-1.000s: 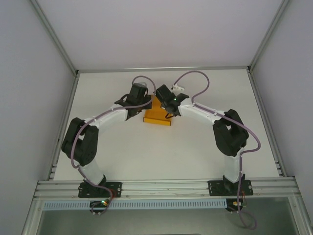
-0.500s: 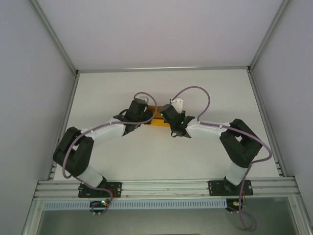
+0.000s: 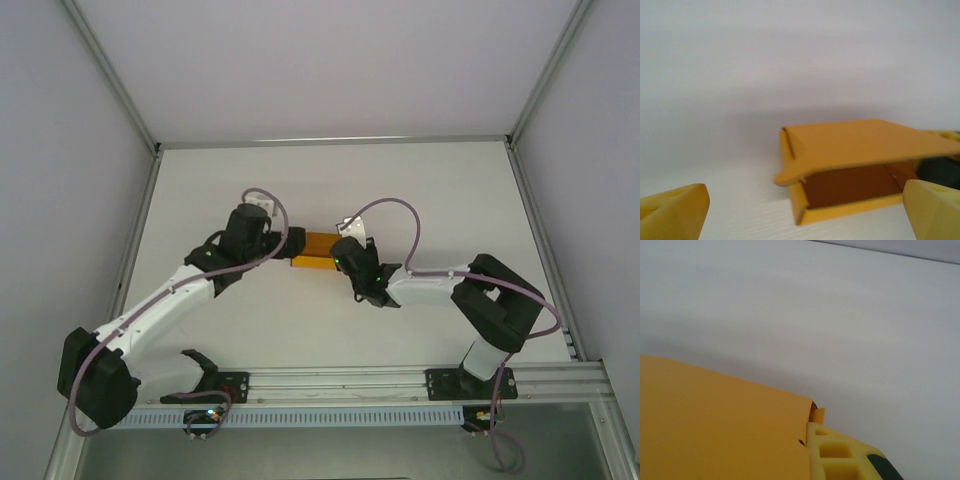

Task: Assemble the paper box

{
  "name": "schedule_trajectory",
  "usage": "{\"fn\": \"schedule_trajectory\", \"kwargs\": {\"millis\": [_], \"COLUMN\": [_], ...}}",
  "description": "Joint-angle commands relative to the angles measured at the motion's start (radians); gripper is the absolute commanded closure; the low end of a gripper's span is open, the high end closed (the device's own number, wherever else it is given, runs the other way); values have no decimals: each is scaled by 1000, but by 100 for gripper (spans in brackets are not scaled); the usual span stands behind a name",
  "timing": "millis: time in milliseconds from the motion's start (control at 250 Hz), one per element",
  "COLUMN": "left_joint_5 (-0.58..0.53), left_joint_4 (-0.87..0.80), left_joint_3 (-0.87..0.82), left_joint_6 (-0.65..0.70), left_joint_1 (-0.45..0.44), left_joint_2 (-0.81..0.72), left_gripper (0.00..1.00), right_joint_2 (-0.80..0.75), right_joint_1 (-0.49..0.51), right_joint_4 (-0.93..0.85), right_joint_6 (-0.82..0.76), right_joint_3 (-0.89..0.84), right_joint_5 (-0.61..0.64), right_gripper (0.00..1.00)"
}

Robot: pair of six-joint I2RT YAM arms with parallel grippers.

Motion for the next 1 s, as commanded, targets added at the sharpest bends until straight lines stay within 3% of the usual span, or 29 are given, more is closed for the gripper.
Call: {"fn": "schedule_trajectory", "kwargs": {"millis": [0,76,180,284,443,707,859,939,998], "left_joint_5": [176,304,412,524,569,587,562,552,545], "left_joint_4": [-56,-43,-55,20,105,193,195,205,206], "left_joint_3": [54,107,168,120,16,-121,-147,-148,-142], "left_joint_6": [-41,-56,-58,-98,-134,-168,-157,-157,-157], "left_joint_1": [125,183,183,183,183,181,181,181,180], "left_joint_2": [74,165,290,363,404,415,425,436,452], "left_gripper": [0,0,0,0,0,5,18,35,40], "right_joint_2": [-4,1,15,22,12,-41,-129,-205,-266], "right_joint_1": [26,37,57,73,92,148,178,179,179], "right_joint_4": [22,48,123,153,76,-65,-154,-236,-291], "right_joint_6": [-98,-122,-161,-167,-153,-45,43,94,118], "right_joint_3": [-72,-89,-119,-130,-107,-120,-167,-194,-222], "right_joint_5": [-42,-52,-43,-32,7,36,38,28,8], "right_gripper": [100,99,97,95,92,74,52,41,29]}}
